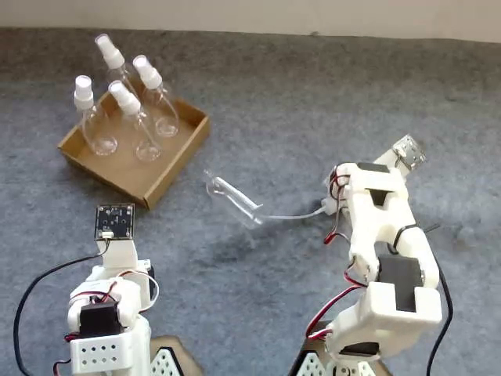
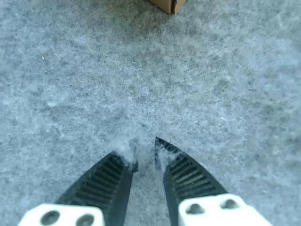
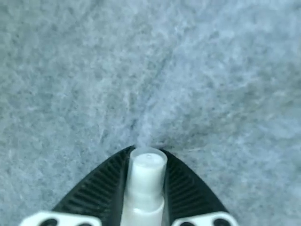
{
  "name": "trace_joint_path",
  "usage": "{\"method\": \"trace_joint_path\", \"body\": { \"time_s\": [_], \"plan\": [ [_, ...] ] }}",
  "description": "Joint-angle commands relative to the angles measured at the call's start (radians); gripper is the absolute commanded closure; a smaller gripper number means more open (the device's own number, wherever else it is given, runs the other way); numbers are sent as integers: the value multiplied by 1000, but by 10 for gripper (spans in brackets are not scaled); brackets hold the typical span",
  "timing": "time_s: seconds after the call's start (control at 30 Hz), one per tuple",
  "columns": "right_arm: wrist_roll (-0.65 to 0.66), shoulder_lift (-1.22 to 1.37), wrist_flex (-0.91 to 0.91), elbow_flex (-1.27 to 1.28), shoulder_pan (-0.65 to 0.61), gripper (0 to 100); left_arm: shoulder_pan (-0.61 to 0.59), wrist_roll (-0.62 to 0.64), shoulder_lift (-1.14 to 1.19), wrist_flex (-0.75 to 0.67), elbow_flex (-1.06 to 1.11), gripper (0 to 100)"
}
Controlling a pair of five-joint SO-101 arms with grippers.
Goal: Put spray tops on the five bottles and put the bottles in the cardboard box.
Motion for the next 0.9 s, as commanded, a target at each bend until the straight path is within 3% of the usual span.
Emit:
{"method": "trace_joint_path", "body": {
  "time_s": [0.0, 0.07, 0.23, 0.33, 0.53, 0.73, 0.87],
  "plan": [
    [28, -4, 21, -27, -2, 988, -8, -8, -4, 6, 21, 995],
    [64, -5, 81, -19, -5, 988, -8, -8, -4, 6, 21, 995],
    [327, -2, 280, -16, -24, 987, -8, -8, -4, 6, 21, 995],
    [341, -1, 355, -10, -27, 921, -8, -8, -4, 6, 21, 995],
    [344, 1, 381, -7, -22, 634, -8, -8, -4, 6, 21, 995],
    [341, -7, 386, -8, -27, 613, -8, -8, -4, 6, 21, 995],
    [339, -7, 522, -21, -24, 613, -8, -8, -4, 6, 21, 995]
  ]
}}
